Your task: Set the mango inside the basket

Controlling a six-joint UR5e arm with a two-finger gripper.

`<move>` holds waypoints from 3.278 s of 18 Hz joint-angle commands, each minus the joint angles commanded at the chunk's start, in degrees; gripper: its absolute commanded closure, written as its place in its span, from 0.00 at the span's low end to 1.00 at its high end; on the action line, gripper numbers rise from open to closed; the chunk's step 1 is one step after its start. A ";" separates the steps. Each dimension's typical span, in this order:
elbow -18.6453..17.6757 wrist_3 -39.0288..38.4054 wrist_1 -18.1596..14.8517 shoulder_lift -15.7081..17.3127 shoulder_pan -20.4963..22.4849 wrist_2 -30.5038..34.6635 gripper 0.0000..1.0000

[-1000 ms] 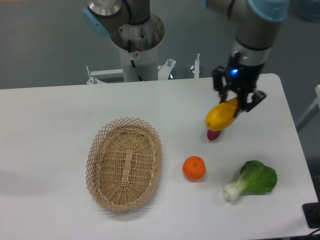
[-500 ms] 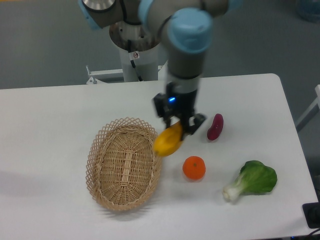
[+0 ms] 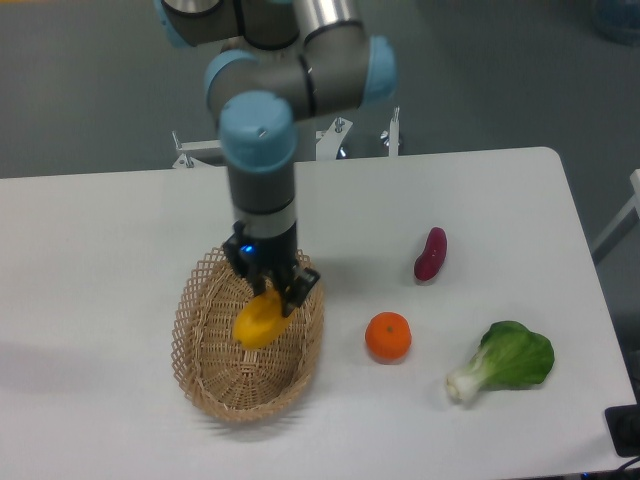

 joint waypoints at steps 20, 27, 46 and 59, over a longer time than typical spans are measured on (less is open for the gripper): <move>-0.62 0.44 0.53 -5.19 -2.99 0.36 0.23; 1.66 0.27 0.35 -4.49 -2.90 0.36 0.00; 17.75 16.59 -13.96 -0.54 13.61 0.09 0.00; 18.54 43.32 -25.84 5.26 28.99 -5.88 0.00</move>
